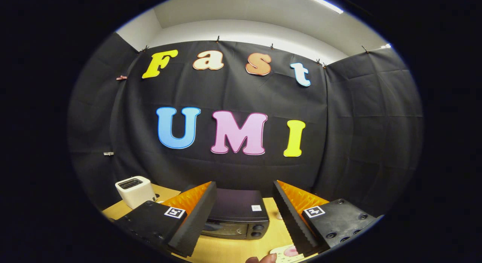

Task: Open the toaster oven, put the food inside, and close the toaster oven door.

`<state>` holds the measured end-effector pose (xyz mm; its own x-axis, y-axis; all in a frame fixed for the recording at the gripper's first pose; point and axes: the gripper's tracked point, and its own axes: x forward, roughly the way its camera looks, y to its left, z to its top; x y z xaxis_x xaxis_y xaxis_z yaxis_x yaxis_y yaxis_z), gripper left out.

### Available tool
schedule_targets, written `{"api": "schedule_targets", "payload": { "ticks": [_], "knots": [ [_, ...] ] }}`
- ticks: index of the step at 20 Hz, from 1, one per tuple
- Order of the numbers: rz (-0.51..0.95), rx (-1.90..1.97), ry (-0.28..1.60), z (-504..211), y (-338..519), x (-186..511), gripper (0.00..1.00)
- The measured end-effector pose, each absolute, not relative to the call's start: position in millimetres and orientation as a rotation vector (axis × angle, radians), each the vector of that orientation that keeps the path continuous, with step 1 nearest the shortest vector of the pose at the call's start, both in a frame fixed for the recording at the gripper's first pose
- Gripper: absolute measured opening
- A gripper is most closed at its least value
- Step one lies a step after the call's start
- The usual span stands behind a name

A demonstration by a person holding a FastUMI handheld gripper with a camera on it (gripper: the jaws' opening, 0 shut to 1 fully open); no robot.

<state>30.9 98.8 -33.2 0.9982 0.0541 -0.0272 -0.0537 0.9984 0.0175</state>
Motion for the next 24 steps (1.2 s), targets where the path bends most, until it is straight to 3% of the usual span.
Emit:
{"api": "schedule_targets", "payload": {
  "ticks": [9, 17, 24],
  "knots": [
    [0.130, 0.073, 0.198, -137.0, 202.1, 80.5, 0.98],
    [0.088, 0.055, 0.389, -222.1, 205.9, 106.0, 0.99],
    [0.082, 0.071, 0.453, -251.0, 205.2, 108.5, 0.99]
  ]
}}
